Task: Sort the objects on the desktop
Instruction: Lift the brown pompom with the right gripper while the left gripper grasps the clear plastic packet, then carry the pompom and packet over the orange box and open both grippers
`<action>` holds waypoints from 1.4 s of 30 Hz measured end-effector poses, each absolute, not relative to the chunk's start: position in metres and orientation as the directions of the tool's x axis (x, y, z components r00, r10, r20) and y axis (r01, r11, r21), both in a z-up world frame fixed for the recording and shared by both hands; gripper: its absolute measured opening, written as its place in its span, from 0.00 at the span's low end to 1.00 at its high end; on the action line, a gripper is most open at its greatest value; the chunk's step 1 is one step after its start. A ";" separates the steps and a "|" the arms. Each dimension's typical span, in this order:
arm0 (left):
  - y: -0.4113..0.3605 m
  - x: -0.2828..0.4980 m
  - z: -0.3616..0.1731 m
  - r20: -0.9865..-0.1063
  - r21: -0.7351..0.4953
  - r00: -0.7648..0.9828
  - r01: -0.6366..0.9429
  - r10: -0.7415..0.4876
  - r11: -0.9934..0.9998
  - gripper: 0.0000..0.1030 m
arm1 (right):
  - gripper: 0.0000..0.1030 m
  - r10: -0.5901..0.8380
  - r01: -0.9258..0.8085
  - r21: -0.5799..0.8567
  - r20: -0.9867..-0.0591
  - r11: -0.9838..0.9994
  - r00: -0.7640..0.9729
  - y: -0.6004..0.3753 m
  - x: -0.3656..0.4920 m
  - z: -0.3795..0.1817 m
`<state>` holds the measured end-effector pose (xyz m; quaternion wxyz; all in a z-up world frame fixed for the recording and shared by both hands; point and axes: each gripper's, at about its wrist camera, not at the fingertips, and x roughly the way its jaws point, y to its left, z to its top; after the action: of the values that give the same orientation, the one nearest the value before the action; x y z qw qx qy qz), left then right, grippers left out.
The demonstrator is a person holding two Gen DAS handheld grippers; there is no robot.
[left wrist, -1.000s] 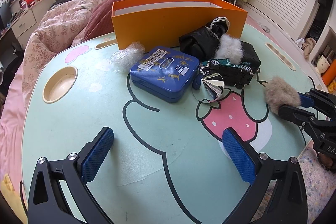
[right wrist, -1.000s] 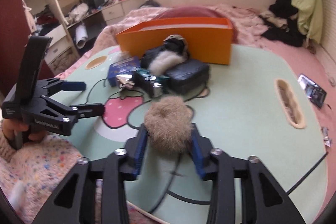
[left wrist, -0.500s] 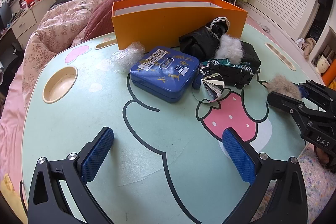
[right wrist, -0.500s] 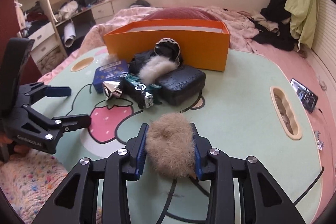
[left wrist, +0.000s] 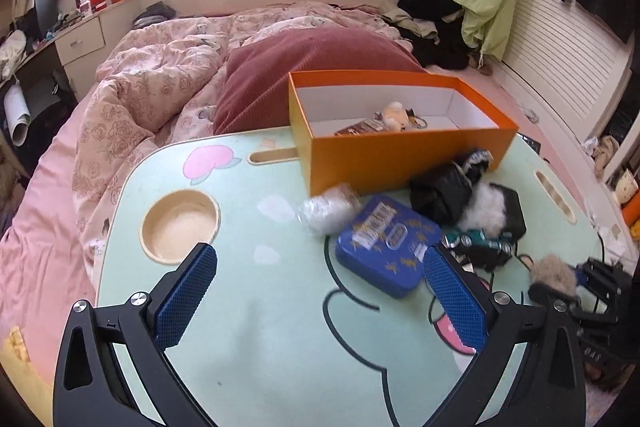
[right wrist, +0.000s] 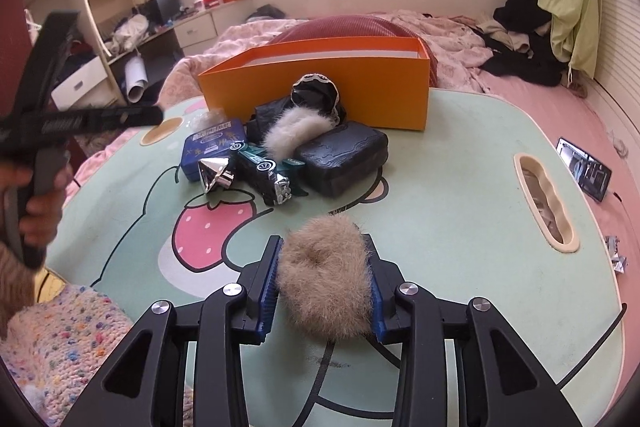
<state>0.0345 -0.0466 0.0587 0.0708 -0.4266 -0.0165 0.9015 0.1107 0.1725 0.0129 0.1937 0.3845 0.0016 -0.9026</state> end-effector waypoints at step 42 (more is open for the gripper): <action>-0.022 -0.032 0.130 -0.663 -0.216 -0.665 -0.271 0.345 -0.938 0.34 | 0.32 -0.493 0.357 0.342 -0.547 -0.870 -0.677 0.183 0.025 0.097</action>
<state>-0.0323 -0.0217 0.1302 0.1690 -0.3728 -0.0492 0.9111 0.0254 0.1832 0.0966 0.2333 0.3272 -0.1039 -0.9098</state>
